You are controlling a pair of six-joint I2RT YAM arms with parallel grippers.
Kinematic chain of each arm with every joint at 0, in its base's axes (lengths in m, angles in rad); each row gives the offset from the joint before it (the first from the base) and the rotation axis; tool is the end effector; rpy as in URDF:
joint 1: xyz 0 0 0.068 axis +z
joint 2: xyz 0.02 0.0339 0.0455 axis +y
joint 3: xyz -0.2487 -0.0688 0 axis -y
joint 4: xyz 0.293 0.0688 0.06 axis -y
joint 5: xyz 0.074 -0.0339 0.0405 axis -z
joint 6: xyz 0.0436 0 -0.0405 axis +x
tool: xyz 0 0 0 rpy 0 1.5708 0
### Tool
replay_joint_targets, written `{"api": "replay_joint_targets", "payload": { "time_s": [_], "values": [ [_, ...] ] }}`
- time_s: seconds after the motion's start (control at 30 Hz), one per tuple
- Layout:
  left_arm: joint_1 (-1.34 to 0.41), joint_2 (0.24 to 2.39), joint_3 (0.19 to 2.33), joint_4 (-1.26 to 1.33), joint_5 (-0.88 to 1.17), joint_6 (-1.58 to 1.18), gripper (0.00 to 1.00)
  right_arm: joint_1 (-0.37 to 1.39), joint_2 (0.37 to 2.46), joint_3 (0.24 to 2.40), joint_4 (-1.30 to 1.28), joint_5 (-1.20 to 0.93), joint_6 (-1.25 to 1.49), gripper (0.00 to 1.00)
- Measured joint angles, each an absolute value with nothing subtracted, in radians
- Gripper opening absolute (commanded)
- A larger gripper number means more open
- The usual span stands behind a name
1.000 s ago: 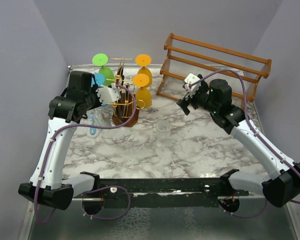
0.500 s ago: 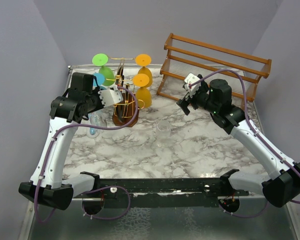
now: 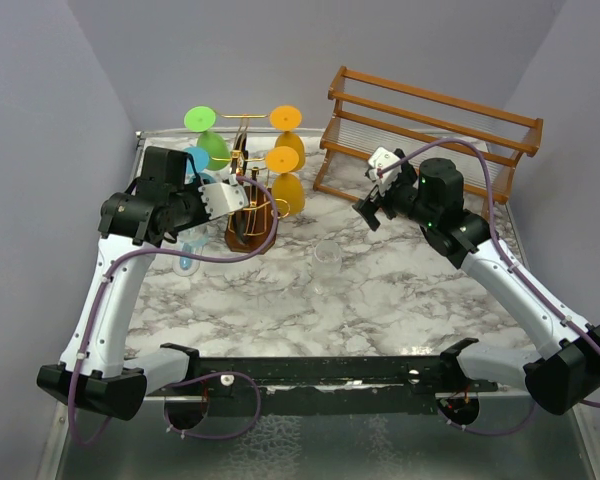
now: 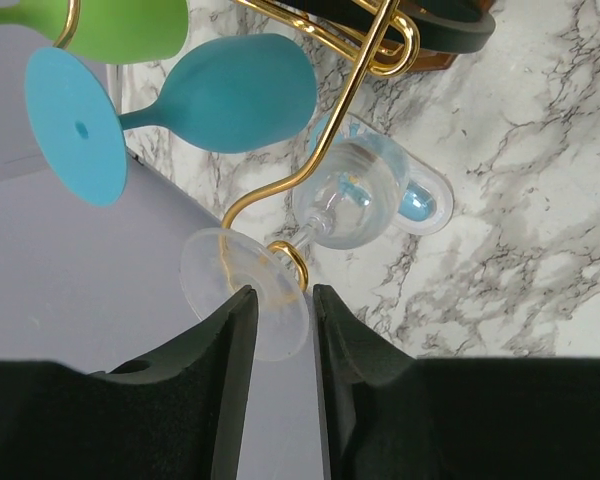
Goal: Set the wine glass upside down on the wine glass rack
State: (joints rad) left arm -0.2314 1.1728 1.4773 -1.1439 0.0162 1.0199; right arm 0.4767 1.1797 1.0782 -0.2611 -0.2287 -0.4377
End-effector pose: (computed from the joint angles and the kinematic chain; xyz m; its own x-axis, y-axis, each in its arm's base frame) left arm 0.2565 -0.0612 0.4003 -0.1748 0.9165 -0.3599 0.7428 0.3627 0.5628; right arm 0.2901 0.1610 0.3321 -0.0162 -0.4730 -0.8809 -0.7089 0.6267 -0.3235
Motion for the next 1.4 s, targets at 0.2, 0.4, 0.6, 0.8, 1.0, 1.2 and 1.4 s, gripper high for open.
{"api": "replay_joint_targets", "payload": {
  "time_s": [0.2,0.4,0.6,0.8,1.0,1.2,1.4],
  "values": [
    [-0.231,1.173,1.514,-1.166,0.064,1.020,0.35,0.477,1.180,1.088,-0.292,-0.278,-0.471,1.00],
    [-0.231,1.174,1.555,-1.177,0.108,1.000,0.41,0.476,1.208,1.190,-0.414,-0.411,-0.540,0.95],
    [-0.231,1.175,1.591,-1.146,0.118,0.924,0.51,0.491,1.283,1.301,-0.570,-0.549,-0.592,0.89],
    [-0.231,1.189,1.614,-1.072,0.035,0.774,0.52,0.527,1.303,1.307,-0.654,-0.576,-0.604,0.89],
    [-0.230,1.227,1.627,-1.033,-0.076,0.558,0.57,0.529,1.285,1.286,-0.655,-0.591,-0.603,0.89],
    [-0.171,1.254,1.629,-1.032,-0.071,0.398,0.60,0.529,1.269,1.257,-0.653,-0.595,-0.599,0.89],
    [-0.057,1.259,1.629,-1.032,0.016,0.340,0.60,0.529,1.258,1.239,-0.650,-0.597,-0.598,0.89]
  ]
}}
